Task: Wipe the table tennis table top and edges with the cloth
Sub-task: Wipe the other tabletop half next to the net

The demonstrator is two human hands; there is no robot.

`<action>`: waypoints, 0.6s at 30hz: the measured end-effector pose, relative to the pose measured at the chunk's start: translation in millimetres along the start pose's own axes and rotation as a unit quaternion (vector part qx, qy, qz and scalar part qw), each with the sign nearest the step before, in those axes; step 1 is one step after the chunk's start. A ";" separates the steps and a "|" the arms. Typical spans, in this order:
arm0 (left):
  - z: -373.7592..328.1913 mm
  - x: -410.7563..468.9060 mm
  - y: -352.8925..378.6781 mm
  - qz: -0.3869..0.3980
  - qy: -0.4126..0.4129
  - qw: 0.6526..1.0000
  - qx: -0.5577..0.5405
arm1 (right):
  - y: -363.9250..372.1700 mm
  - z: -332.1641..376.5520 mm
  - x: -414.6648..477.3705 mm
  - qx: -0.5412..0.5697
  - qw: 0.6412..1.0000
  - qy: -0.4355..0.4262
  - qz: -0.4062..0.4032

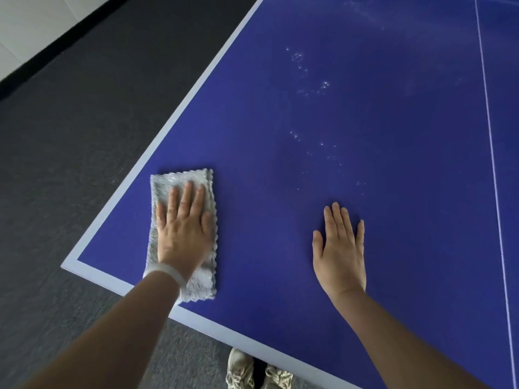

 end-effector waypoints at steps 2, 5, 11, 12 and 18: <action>-14.7 2.8 3.3 -0.003 -0.051 0.998 -0.020 | -0.1 0.1 1.3 0.010 1.000 0.005 0.000; -93.6 -41.6 18.1 -0.016 0.056 0.998 -0.013 | -1.7 -0.3 1.8 0.032 0.999 0.008 0.003; -149.4 -117.6 36.9 0.030 0.296 0.955 -0.004 | -4.8 -1.2 0.2 0.057 0.998 -0.011 0.013; -130.9 -112.0 34.3 0.030 0.309 0.951 0.007 | -5.0 -1.1 0.1 0.055 0.998 -0.013 0.011; -17.4 -26.8 11.0 -0.004 0.141 0.990 0.028 | -2.7 -0.3 -0.6 0.015 1.000 -0.006 -0.006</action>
Point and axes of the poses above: each hand's wrist, its own x-axis towards the middle knuckle, its own y-axis out of the palm, z = x × y, the point moved 4 cm from there along x, towards the middle knuckle, and after that the axes turned 1 degree about x, right-handed, at the moved point
